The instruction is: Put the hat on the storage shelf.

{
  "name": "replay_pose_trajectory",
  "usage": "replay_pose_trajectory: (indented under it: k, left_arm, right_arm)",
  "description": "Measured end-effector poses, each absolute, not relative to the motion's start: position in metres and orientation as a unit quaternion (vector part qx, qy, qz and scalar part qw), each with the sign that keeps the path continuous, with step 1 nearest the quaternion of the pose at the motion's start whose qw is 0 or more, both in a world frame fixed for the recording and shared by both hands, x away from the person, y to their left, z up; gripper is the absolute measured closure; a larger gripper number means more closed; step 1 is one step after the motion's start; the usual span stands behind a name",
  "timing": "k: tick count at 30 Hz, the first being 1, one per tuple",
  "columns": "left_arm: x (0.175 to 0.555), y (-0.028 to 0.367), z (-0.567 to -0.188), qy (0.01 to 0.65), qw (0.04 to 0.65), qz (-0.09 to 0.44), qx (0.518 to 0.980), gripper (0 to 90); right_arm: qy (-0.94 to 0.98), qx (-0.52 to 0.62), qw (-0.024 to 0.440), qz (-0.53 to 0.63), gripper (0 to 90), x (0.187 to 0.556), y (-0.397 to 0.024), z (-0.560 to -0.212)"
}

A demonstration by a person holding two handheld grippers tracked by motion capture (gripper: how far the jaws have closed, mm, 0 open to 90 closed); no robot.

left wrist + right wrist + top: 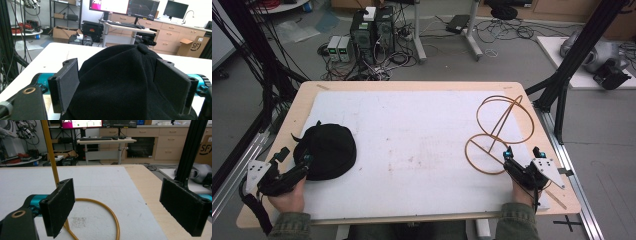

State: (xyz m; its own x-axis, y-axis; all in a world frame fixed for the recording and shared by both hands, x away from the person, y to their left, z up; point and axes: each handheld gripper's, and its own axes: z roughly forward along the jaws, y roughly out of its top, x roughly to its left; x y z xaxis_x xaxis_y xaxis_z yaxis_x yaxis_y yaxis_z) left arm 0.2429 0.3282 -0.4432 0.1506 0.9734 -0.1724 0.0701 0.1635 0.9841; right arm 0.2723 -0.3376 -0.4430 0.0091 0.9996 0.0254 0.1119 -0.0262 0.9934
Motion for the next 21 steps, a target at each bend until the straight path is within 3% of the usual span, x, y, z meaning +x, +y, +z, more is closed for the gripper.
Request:
replay_pose_trajectory:
  k: [11, 21]
  left_arm:
    - [0.249, 0.327, -0.441, 0.506, 0.56, 0.386, 0.53, 21.0]
    - [0.259, 0.334, -0.439, 0.524, 0.577, 0.324, 0.537, 21.0]
  right_arm:
    - [0.515, 0.535, 0.465, 0.482, 12.1, 0.272, -0.341, -0.442]
    - [0.523, 0.532, 0.456, 0.485, 12.1, 0.273, -0.338, -0.442]
